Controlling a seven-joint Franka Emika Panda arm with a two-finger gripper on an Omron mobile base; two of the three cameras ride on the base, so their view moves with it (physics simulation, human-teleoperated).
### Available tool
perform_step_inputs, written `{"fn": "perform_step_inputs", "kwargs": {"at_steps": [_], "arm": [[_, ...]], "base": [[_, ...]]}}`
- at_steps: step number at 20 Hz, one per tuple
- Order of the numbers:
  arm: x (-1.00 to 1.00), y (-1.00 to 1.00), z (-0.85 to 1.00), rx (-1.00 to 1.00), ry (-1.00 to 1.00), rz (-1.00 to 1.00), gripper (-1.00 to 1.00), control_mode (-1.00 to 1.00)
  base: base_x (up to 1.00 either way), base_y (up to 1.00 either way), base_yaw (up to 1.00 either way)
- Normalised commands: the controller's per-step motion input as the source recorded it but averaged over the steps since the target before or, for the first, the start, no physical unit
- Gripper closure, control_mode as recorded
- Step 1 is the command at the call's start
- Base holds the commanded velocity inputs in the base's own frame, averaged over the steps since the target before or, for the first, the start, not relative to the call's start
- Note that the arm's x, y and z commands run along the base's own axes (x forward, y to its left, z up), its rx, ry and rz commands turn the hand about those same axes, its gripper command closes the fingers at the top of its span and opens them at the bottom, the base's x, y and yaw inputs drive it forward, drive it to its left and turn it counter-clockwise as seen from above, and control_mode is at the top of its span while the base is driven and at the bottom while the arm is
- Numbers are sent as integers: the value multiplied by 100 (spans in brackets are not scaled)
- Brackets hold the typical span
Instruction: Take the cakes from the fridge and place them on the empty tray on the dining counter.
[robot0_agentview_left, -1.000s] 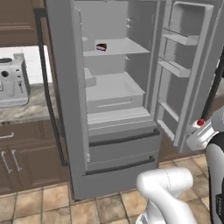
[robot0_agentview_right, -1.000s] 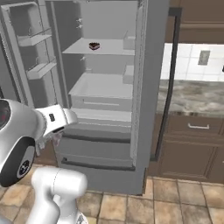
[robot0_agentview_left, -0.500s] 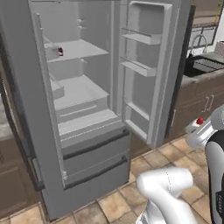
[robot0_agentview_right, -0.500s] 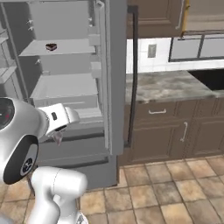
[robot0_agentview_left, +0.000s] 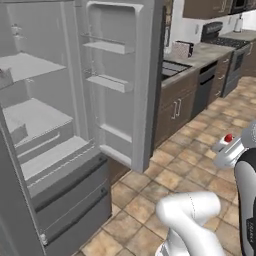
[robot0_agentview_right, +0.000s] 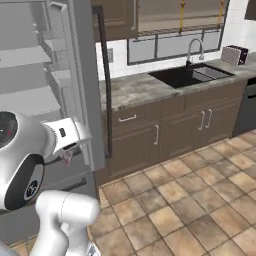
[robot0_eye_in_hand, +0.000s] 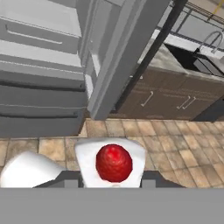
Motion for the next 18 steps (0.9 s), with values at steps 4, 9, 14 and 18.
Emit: {"fn": "perform_step_inputs", "kwargs": {"at_steps": [4,9,14,18], "arm": [[0,0,0,0,0,0,100,100],[0,0,0,0,0,0,100,100],[0,0,0,0,0,0,100,100],[0,0,0,0,0,0,100,100]], "base": [[-15,0,-61],[-19,0,-59],[-24,0,-57],[-31,-2,-54]]}}
